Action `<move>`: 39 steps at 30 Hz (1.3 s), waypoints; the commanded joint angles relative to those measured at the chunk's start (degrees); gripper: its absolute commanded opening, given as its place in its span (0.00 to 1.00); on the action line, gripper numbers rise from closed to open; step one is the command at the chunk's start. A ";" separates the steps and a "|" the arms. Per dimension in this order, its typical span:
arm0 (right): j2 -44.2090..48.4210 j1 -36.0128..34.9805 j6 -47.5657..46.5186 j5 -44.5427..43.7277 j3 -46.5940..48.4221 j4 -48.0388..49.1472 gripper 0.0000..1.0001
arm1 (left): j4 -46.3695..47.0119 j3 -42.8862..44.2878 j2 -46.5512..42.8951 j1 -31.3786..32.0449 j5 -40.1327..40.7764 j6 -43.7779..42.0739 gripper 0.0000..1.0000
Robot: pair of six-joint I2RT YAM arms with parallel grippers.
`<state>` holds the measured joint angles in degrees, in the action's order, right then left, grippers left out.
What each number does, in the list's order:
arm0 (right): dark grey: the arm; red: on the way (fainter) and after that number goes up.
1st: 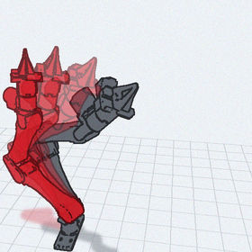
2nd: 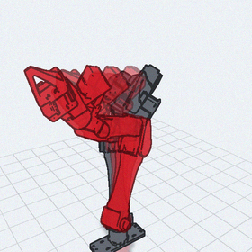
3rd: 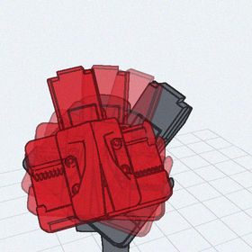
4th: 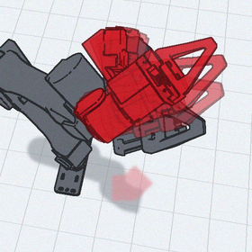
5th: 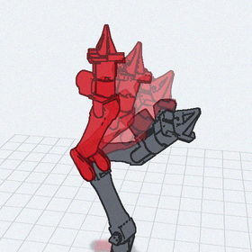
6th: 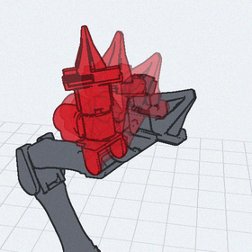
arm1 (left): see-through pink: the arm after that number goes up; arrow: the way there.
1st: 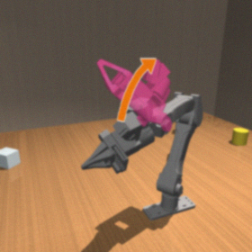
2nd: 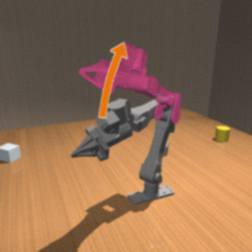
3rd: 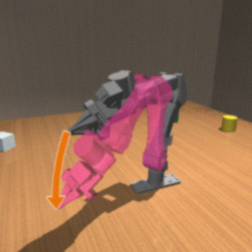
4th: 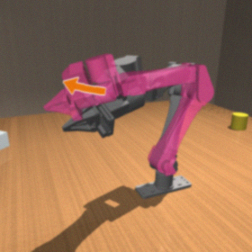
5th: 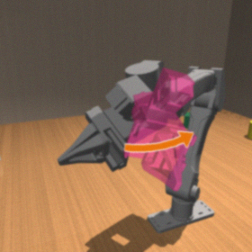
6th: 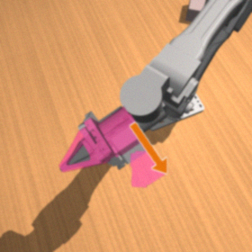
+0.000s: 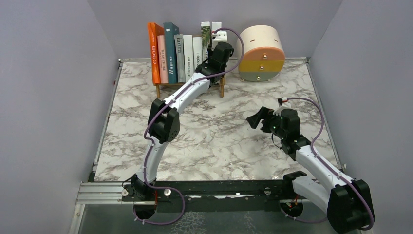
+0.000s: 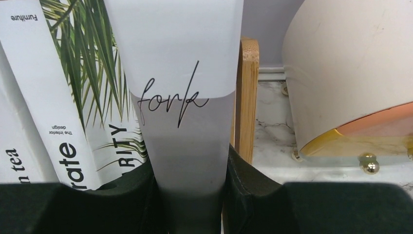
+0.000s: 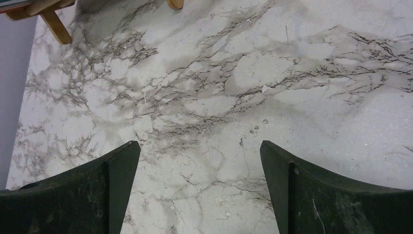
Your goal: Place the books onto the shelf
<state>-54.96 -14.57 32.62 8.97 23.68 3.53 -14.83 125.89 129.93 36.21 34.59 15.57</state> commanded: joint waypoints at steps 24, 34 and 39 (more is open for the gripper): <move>-1.98 -0.20 -0.36 1.75 1.32 1.48 0.93 | -4.81 3.55 -1.41 -1.22 -1.28 0.93 0.59; -2.05 -0.20 -2.23 -0.56 3.58 -0.06 0.93 | 2.70 -4.37 -18.29 5.92 -2.60 -5.15 0.59; -0.95 -0.19 -2.69 -0.35 4.13 -1.07 0.93 | 8.18 -20.24 -31.42 7.83 -4.65 -3.52 0.66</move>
<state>-56.99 -14.57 31.29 9.69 26.00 3.42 -13.47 115.72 109.51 42.61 32.25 12.03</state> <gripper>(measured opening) 0.928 0.596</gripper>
